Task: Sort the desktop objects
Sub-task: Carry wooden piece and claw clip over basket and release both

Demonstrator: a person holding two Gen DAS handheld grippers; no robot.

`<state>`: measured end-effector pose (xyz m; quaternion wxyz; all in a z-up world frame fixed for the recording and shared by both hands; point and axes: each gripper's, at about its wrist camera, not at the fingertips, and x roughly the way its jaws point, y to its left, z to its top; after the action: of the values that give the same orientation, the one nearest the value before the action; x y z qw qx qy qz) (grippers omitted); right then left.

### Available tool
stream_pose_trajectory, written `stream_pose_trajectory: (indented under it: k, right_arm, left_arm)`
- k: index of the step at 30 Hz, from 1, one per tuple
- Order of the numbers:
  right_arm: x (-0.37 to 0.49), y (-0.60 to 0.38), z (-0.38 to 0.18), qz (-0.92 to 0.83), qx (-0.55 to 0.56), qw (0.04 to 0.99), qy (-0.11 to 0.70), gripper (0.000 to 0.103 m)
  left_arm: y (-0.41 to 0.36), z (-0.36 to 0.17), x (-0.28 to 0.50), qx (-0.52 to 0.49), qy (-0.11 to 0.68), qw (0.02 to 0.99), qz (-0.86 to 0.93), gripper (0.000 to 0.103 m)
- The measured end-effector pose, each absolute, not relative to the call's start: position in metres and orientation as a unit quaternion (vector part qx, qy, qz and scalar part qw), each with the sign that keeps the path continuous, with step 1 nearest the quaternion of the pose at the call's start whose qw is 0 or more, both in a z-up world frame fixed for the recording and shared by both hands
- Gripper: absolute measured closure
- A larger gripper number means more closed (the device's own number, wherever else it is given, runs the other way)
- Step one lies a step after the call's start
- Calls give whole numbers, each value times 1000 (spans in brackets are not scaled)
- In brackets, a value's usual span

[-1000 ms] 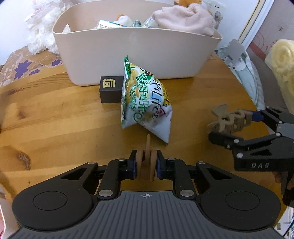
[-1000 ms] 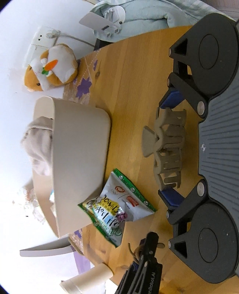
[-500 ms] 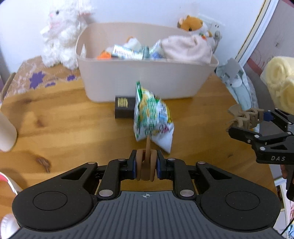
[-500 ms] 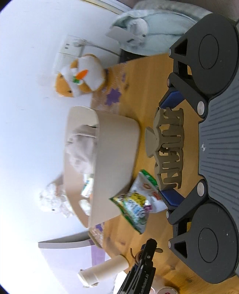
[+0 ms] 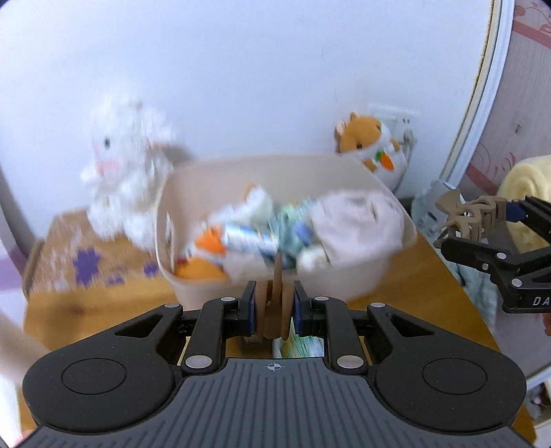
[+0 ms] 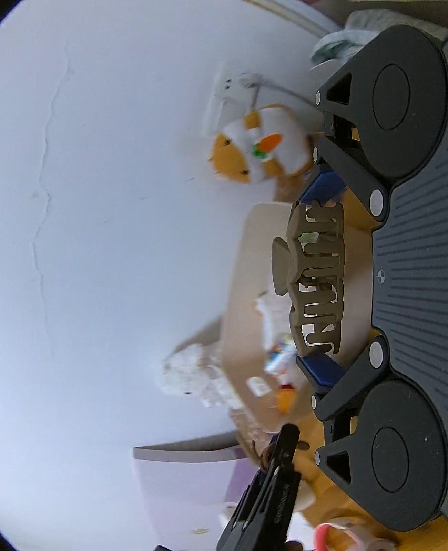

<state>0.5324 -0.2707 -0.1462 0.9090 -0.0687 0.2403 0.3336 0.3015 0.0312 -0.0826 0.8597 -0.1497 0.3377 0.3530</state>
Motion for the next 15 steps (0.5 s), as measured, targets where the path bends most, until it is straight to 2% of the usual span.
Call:
stream_pose_trajectory:
  k: [4, 15]
  right_arm:
    - [560, -257, -134, 343, -25, 905, 249, 11]
    - [613, -203, -132, 332, -68, 906, 253, 11]
  left_arm:
    - [51, -71, 314, -131, 319, 862, 371, 84]
    - [106, -82, 348, -140, 323, 841, 411, 83]
